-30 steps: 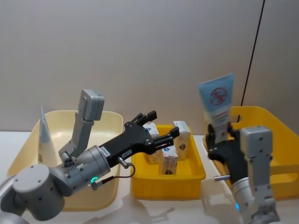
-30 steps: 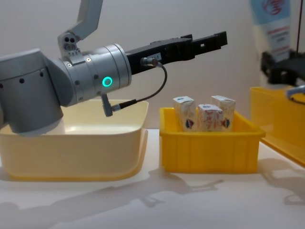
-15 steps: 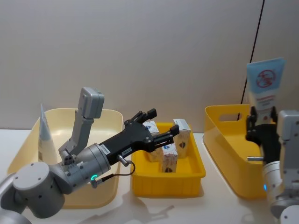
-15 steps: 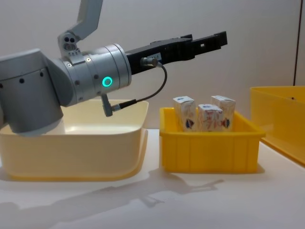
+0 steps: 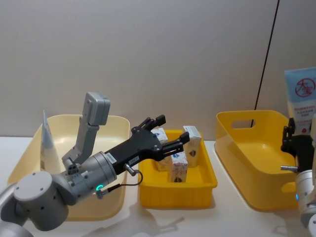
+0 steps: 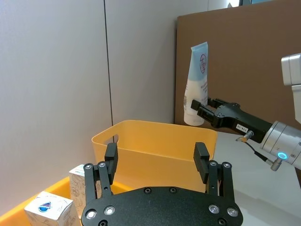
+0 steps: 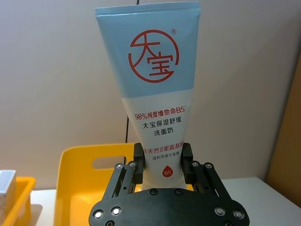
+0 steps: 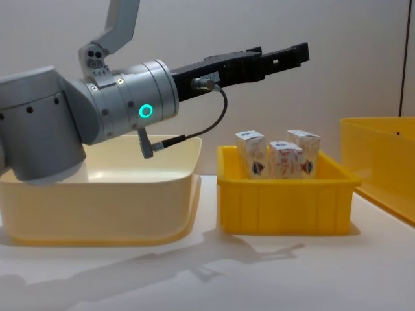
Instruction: Bimanual collaborative sorting of washing and personal care products
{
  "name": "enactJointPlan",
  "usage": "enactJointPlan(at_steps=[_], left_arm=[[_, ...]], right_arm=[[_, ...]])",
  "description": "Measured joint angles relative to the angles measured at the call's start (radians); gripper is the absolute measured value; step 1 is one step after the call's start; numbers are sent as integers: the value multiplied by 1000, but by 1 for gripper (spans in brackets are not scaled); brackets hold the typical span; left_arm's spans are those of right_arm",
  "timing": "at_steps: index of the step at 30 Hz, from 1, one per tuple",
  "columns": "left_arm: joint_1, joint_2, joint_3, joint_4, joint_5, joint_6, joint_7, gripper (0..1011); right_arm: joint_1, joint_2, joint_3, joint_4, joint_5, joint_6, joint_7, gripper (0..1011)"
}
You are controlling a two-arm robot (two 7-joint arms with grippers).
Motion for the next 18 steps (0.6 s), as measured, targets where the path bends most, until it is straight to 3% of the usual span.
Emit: enactJointPlan(at_steps=[18], left_arm=[[0,0,0,0,0,0,0,1002]], right_arm=[[-6,-15,19,9,11,145,41,455]])
